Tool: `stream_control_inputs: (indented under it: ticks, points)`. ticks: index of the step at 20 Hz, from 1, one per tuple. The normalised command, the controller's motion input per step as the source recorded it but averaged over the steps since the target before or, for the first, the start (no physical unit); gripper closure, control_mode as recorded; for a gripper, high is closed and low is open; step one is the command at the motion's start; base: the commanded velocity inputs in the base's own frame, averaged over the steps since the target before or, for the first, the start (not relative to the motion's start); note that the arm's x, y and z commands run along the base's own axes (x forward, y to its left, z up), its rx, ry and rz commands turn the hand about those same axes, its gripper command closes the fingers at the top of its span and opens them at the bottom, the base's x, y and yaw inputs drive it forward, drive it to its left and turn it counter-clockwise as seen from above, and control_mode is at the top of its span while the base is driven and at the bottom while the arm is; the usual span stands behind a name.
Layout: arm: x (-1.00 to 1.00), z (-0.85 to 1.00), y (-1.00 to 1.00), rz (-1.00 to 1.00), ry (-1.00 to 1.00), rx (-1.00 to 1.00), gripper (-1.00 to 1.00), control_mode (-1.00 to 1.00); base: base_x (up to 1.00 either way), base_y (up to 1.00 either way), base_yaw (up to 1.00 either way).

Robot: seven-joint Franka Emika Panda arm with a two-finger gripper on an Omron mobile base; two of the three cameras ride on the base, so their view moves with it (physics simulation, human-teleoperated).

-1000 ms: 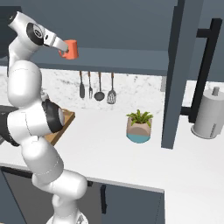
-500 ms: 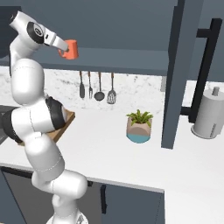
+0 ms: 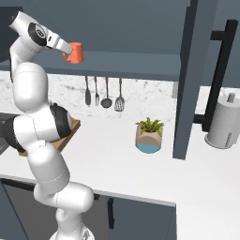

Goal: Pick the kettle from the counter and place it on the tray. Then pick the mug from the cabinet and place it on the tray. Then close the cabinet doors.

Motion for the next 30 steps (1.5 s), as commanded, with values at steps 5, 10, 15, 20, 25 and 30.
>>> stream_control_inputs:
  ticks: [5,10,15,20,25,30]
  points:
    - [0.00,-0.07,0.00,0.00,0.00,0.00,1.00,-1.00,0.00,0.00,0.00]
    - [-0.01,-0.12,0.00,0.00,0.00,0.00,1.00,-1.00,0.00,0.00,0.00]
    - [-0.19,-0.04,0.00,0.00,-0.05,-0.02,1.00,-1.00,0.00,0.00,0.00]
    - [-0.72,0.00,0.00,0.01,-0.10,-0.01,1.00,-1.00,0.00,0.00,0.00]
    - [-0.86,0.00,0.00,0.05,-0.03,0.00,1.00,-1.00,0.00,0.00,0.00]
    - [-0.95,0.00,-0.10,0.14,-0.03,0.00,1.00,-1.00,0.00,0.00,0.00]
